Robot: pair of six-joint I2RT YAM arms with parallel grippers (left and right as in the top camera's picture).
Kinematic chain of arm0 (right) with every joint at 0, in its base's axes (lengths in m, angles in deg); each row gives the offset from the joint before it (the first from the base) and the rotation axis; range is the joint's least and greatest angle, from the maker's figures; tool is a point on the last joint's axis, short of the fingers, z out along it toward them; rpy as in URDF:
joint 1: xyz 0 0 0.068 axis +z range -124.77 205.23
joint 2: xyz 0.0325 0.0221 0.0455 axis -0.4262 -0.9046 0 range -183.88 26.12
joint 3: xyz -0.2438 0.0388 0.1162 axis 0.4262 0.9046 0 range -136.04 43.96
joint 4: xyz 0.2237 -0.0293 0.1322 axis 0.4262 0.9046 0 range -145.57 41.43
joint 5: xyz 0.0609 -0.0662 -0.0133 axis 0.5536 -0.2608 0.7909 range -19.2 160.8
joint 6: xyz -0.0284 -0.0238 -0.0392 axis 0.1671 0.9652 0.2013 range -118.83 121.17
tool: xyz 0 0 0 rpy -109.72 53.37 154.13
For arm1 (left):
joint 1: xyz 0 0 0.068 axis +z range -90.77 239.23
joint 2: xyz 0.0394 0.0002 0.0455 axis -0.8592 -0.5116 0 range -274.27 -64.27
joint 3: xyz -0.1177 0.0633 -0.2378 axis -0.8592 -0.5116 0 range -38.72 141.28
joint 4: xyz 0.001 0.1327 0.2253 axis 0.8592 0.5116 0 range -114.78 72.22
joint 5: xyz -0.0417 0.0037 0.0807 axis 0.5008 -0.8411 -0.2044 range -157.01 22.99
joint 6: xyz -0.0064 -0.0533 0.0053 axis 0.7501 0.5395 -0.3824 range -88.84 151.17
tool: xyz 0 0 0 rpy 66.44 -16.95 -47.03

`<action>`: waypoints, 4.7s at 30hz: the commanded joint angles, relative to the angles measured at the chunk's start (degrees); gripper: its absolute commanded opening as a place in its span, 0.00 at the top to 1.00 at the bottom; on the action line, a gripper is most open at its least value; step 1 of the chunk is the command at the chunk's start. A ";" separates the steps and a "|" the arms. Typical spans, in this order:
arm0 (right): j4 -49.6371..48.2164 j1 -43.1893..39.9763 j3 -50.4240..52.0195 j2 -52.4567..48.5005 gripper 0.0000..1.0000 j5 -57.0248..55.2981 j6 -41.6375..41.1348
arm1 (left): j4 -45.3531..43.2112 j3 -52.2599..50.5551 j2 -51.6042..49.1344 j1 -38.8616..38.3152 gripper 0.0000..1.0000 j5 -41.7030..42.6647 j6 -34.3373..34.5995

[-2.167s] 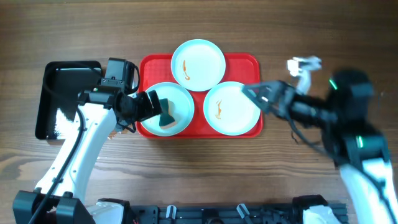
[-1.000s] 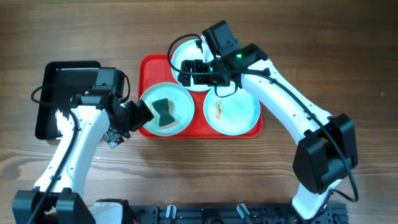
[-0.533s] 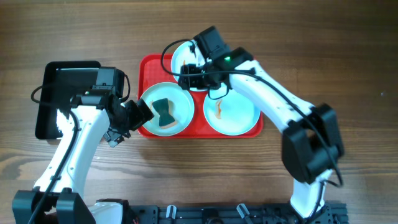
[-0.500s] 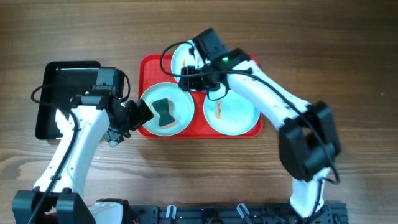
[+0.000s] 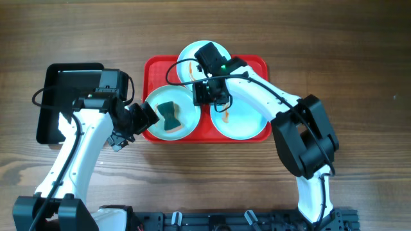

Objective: Clean dirty plates on tray and stack at the side

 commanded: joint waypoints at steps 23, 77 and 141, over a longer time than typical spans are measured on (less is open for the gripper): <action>-5.40 2.34 5.38 -0.81 0.82 -6.14 -4.55 | -0.59 -0.72 -0.09 0.20 0.20 -0.35 0.96; -5.95 2.93 5.38 -0.81 0.89 -4.39 -8.33 | -25.59 -0.70 -16.28 -14.34 0.66 -2.99 5.49; -4.96 2.97 5.38 -0.81 0.96 -4.81 -7.48 | -26.10 2.10 -18.64 -20.63 0.96 -34.75 5.22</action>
